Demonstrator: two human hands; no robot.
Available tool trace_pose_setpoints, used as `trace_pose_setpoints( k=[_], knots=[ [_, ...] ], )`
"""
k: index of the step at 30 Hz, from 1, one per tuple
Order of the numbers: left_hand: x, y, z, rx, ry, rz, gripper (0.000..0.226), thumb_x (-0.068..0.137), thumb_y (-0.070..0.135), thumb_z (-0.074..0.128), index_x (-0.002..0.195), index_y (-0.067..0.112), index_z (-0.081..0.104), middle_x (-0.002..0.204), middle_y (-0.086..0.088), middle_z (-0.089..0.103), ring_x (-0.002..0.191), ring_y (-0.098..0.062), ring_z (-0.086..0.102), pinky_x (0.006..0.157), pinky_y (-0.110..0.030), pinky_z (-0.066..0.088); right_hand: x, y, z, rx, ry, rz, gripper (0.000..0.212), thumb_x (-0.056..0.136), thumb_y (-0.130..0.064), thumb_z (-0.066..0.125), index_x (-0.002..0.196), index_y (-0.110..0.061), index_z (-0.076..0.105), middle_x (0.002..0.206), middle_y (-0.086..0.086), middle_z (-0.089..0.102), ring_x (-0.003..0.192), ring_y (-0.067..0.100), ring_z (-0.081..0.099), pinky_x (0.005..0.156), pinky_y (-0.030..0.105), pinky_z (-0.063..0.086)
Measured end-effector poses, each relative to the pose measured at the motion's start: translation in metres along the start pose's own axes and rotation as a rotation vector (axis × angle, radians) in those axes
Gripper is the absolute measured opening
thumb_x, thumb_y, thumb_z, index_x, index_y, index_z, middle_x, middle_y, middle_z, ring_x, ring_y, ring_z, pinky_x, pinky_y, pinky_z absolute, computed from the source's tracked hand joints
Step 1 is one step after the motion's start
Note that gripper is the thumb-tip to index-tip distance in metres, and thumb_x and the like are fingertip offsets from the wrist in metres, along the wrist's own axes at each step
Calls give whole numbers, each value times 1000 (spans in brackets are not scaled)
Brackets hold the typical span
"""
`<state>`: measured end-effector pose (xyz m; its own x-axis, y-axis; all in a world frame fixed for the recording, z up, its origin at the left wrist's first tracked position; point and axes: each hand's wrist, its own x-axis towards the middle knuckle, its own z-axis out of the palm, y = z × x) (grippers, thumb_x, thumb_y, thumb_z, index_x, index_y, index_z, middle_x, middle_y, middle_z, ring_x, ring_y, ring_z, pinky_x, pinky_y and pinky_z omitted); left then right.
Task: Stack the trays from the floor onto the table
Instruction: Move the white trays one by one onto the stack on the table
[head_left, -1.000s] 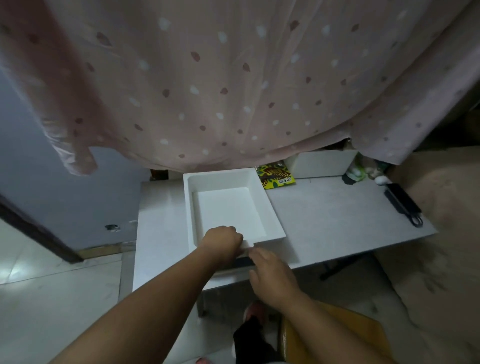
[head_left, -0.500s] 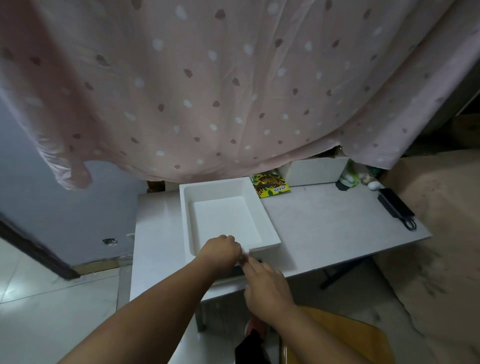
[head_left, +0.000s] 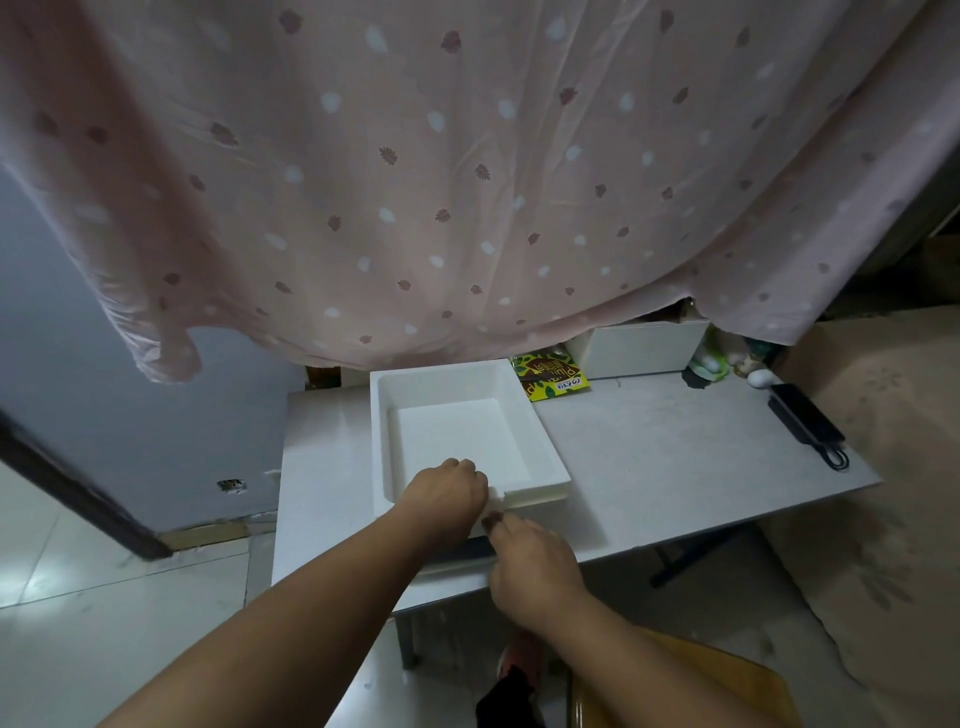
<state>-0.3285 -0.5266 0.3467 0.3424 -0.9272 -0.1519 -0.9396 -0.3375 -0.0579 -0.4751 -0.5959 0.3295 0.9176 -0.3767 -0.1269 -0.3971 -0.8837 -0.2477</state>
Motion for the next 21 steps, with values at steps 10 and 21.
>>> trace_pose_setpoints(
  k=[10, 21],
  knots=[
    [23, -14, -66, -97, 111, -10, 28, 98, 31, 54, 110, 7, 61, 107, -12, 61, 98, -31, 60, 67, -35, 42, 13, -7, -6, -58, -17, -5, 53, 90, -25, 57, 141, -20, 48, 122, 6, 61, 110, 26, 57, 88, 39, 53],
    [13, -13, -41, -167, -20, -51, 30, 96, 35, 57, 108, 8, 61, 106, -11, 61, 99, -29, 60, 73, -37, 46, 10, -9, -6, -16, 20, 23, 39, 89, -19, 58, 128, -21, 58, 113, 2, 61, 103, 21, 57, 86, 33, 54]
  ],
)
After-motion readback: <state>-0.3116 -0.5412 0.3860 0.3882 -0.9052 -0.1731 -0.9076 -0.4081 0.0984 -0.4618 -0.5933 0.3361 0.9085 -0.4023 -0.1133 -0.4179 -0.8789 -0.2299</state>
